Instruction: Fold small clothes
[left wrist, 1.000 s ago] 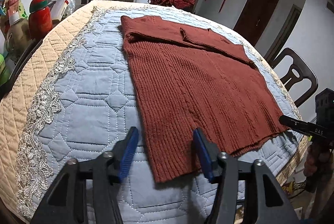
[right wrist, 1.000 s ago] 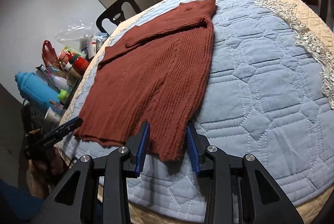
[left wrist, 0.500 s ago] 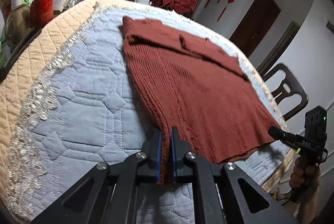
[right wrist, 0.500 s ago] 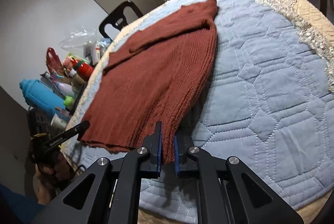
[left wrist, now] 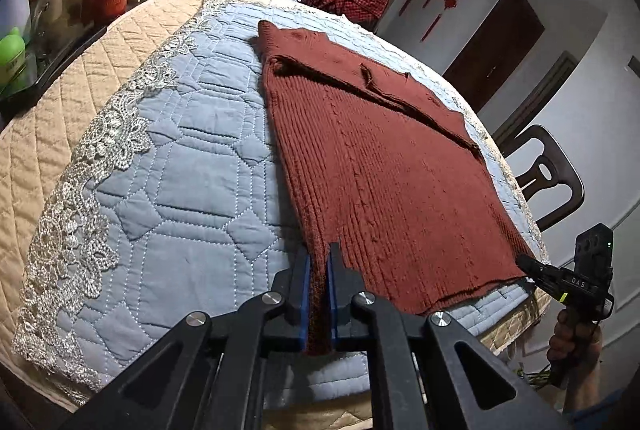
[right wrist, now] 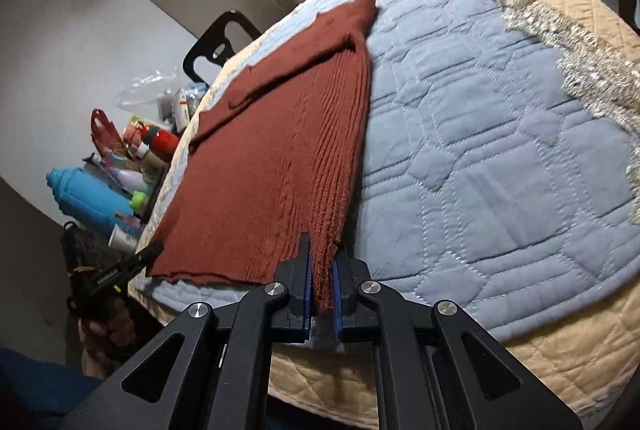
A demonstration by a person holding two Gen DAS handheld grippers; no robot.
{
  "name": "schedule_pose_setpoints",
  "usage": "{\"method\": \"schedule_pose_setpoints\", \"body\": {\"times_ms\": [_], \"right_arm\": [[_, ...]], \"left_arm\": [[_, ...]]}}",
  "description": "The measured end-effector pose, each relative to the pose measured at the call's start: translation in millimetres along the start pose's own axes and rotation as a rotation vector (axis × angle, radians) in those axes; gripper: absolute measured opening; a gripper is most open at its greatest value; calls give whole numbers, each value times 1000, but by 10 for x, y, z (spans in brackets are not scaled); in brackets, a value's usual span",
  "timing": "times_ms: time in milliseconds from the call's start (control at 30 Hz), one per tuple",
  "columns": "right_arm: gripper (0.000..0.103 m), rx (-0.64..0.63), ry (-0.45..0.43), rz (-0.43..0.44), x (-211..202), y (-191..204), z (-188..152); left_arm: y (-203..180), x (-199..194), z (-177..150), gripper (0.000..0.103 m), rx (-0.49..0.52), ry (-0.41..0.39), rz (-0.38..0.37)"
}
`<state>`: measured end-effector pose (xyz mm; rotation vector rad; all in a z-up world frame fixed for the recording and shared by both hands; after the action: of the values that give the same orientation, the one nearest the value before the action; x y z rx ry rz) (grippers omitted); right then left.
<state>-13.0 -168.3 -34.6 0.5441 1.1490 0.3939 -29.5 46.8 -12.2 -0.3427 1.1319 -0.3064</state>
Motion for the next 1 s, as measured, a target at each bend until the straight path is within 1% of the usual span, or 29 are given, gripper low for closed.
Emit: {"method": "schedule_pose_setpoints", "body": {"times_ms": [133,300,433,567,700,800,900,1000], "right_arm": [[7,-32,-5,3,-45,75,48],[8,-37,-1,5,-49,63,84],[8,-65,-21,19,-109,130,134],[8,-93,-57,44,-196,217,248],[8,-142,-97,62,-266,353,473],[8,-174,-132,69,-308,458,694],[8,-189,-170,75,-343,496,970],[8,-189,-206,78,-379,495,1246]], "left_arm": [[-49,-83,63,8,26,-31,-7],[-49,-75,113,8,23,-30,-1],[-96,-158,180,8,41,-55,-7],[-138,-261,337,8,52,-98,-28],[-191,-358,604,8,63,-151,-55],[-236,-385,840,8,86,-185,-43],[-251,-365,1134,8,89,-203,-37],[-230,-298,1423,8,66,-203,-42]]}}
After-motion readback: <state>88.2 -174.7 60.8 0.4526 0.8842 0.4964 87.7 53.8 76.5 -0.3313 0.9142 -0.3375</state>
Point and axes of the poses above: each gripper's, at about its wrist camera, not at the fingertips, and x roughly the way its jaws point, y to its left, z to its top, the point moved 2 cm from there along x, roughly the way its jaws point, and after that the axes turned 14 degrees about y, right-handed, at the moved point
